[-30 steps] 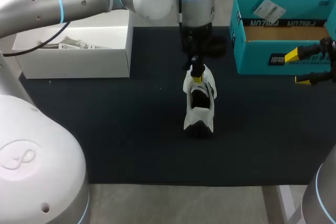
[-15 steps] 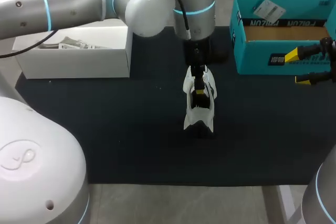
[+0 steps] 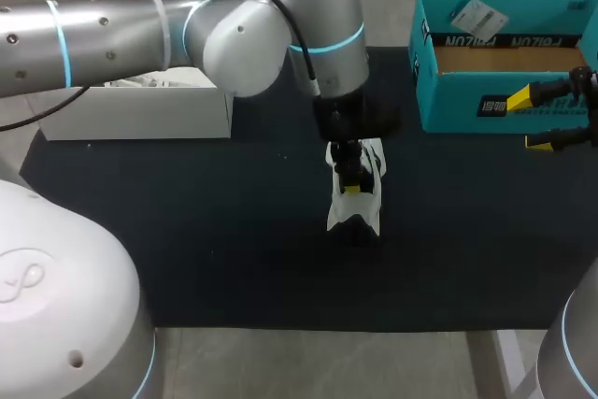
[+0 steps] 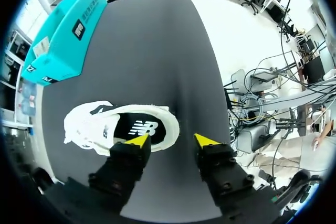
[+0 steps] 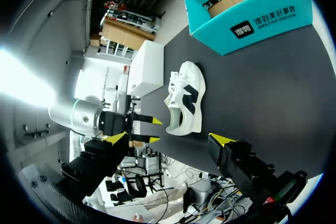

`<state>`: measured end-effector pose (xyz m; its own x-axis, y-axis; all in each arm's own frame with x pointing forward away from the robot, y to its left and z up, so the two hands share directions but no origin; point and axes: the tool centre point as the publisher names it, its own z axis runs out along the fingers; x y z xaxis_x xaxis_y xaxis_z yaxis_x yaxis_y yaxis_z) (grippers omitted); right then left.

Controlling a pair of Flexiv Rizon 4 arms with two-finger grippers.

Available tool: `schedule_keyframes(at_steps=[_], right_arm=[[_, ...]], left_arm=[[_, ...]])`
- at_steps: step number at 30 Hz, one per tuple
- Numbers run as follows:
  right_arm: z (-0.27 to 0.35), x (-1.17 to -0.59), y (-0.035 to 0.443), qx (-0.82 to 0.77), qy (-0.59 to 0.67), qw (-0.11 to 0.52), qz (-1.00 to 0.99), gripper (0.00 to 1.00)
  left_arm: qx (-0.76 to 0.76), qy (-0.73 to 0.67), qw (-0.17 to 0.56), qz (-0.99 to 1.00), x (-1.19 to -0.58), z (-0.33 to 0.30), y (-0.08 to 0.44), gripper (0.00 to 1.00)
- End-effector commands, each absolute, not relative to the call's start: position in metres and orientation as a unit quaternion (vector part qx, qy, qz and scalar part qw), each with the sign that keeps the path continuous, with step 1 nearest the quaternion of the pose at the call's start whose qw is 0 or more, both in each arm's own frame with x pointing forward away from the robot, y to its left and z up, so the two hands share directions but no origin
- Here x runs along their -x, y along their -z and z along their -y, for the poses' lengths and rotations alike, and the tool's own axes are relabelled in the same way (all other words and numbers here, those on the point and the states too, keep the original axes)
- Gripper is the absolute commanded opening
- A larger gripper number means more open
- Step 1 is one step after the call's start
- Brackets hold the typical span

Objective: Take the shoe out of the shoebox, open the shoe tongue, remove and reinsert the insole, then place the shoe into the shoebox

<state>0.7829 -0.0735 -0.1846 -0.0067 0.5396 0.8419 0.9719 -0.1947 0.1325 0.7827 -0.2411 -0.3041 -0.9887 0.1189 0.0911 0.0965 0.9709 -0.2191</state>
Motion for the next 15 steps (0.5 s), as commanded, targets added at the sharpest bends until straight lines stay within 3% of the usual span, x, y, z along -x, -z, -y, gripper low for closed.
schedule_keyframes(at_steps=[1,8,15], right_arm=[[0.073,-0.782,0.185,0.655,0.411,0.262,0.577,1.0],[0.073,-0.782,0.185,0.655,0.411,0.262,0.577,1.0],[0.073,-0.782,0.185,0.655,0.411,0.262,0.577,1.0]], left_arm=[[0.055,-0.105,0.07,0.991,-0.783,0.249,0.32,0.91],[0.048,-0.074,0.071,0.993,-0.781,0.255,0.344,1.0],[0.048,-0.068,0.082,0.993,-0.781,0.259,0.367,1.0]])
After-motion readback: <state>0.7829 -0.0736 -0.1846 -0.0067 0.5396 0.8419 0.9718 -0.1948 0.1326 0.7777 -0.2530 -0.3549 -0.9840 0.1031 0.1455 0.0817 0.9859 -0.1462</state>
